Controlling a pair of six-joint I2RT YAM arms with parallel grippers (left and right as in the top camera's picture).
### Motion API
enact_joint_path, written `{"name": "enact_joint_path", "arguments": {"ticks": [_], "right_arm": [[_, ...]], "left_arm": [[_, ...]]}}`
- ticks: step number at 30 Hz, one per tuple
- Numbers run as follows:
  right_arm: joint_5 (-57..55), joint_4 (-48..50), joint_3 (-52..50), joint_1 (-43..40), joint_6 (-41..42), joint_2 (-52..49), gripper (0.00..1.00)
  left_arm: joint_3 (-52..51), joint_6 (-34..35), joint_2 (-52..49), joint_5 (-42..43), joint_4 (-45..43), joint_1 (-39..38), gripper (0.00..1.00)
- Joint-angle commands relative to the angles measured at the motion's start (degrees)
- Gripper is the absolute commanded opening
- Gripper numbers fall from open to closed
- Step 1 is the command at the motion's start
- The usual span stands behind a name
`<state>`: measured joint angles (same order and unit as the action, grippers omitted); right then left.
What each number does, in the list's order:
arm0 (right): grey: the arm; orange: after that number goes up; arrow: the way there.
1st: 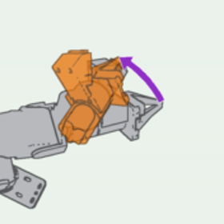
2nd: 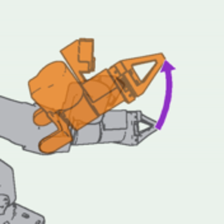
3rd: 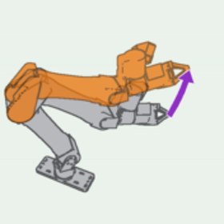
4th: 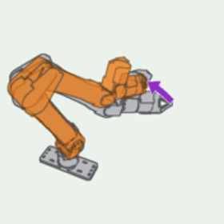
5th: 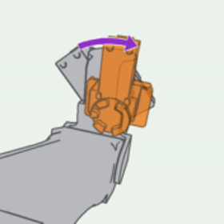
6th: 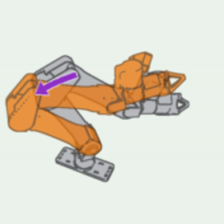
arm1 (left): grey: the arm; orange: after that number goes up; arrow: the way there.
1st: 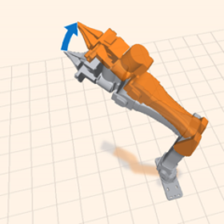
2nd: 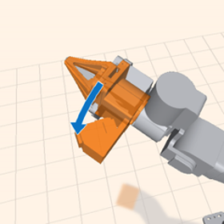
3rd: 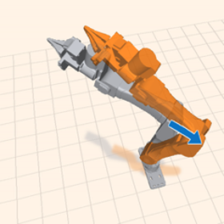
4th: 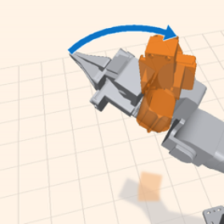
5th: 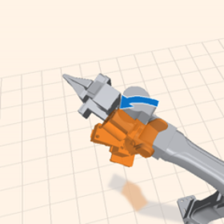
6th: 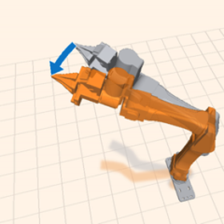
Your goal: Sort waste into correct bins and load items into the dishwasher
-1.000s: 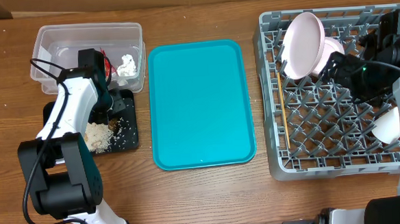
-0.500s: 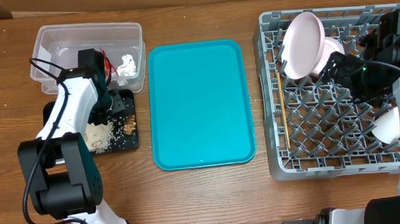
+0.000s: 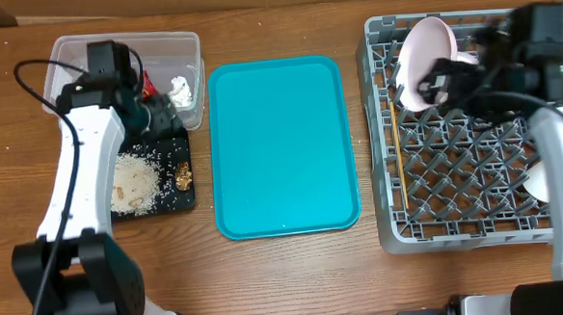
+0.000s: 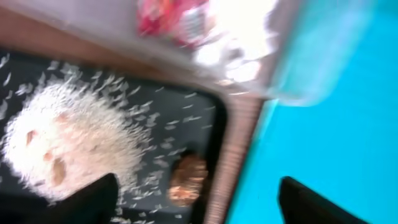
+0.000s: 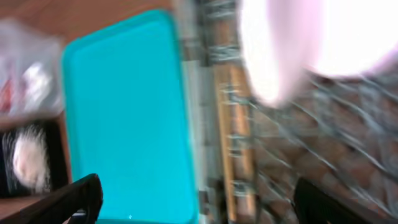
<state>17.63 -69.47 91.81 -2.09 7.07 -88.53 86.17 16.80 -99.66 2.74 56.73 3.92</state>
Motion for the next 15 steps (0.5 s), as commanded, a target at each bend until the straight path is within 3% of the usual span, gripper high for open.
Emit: {"name": "enact_joint_path", "arguments": {"ticks": [1,6,10,15], "right_arm": [[0.33,1.81,0.02,8.22,-4.33,-0.68,1.00],[-6.03,1.29,0.02,14.12,-2.34,-2.62,1.00],[-5.99,-1.64,0.02,12.98,0.37,-3.21,1.00],[-3.19,-6.38,0.02,10.03,0.85,-3.13,1.00]], "left_arm": [[2.34,-4.48,1.53,6.12,1.44,-2.21,0.88],[2.40,-4.59,1.53,4.13,10.73,-2.99,0.88],[2.84,-4.59,1.62,4.09,19.61,-2.38,0.89],[2.86,-4.61,3.08,2.84,24.37,-2.73,0.92]]}}
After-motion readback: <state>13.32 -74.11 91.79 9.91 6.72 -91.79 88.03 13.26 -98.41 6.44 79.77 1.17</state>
